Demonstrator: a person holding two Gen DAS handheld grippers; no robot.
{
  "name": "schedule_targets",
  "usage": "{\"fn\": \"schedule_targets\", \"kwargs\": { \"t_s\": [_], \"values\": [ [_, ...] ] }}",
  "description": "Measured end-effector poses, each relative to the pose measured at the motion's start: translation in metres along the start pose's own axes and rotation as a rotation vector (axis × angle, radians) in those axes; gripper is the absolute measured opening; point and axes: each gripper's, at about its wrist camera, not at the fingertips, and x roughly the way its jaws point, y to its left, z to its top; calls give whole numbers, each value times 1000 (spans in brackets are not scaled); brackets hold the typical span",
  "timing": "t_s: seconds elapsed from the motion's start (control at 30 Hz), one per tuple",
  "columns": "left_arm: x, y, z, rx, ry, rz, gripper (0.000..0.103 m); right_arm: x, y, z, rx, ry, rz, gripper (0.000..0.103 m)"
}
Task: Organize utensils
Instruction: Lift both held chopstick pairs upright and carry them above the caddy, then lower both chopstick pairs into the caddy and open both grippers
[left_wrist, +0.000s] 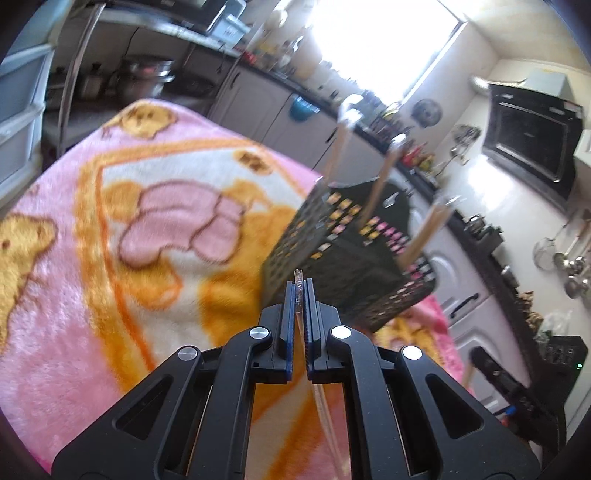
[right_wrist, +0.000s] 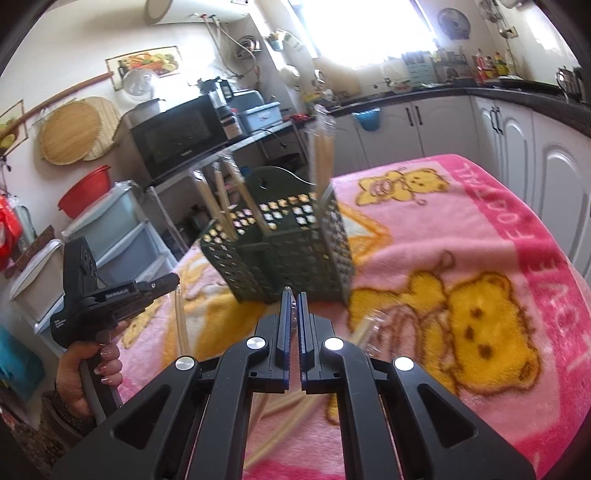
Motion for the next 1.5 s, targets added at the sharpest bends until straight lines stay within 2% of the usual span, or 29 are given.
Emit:
{"fn": "schedule_targets", "kwargs": {
  "t_s": [0.17, 0.3, 0.53, 1.0, 1.5],
  "values": [
    [-21, -21, 7, 29, -52, -57, 2, -5, 16, 9, -28, -16, 50, 3],
    [-37, -32, 8, 61, -90, -80, 2, -9, 27, 19, -48, -28, 100, 3],
    [-56, -52, 12, 108, -135, -113, 2, -17, 45, 33, -90, -67, 134, 3],
    [-68, -67, 22, 138, -169, -160, 2, -36, 55, 56, -136, -160, 135, 3],
    [-69, -103, 40, 213, -190, -228, 2, -45, 62, 80, -177, -231, 147, 3]
  ]
}}
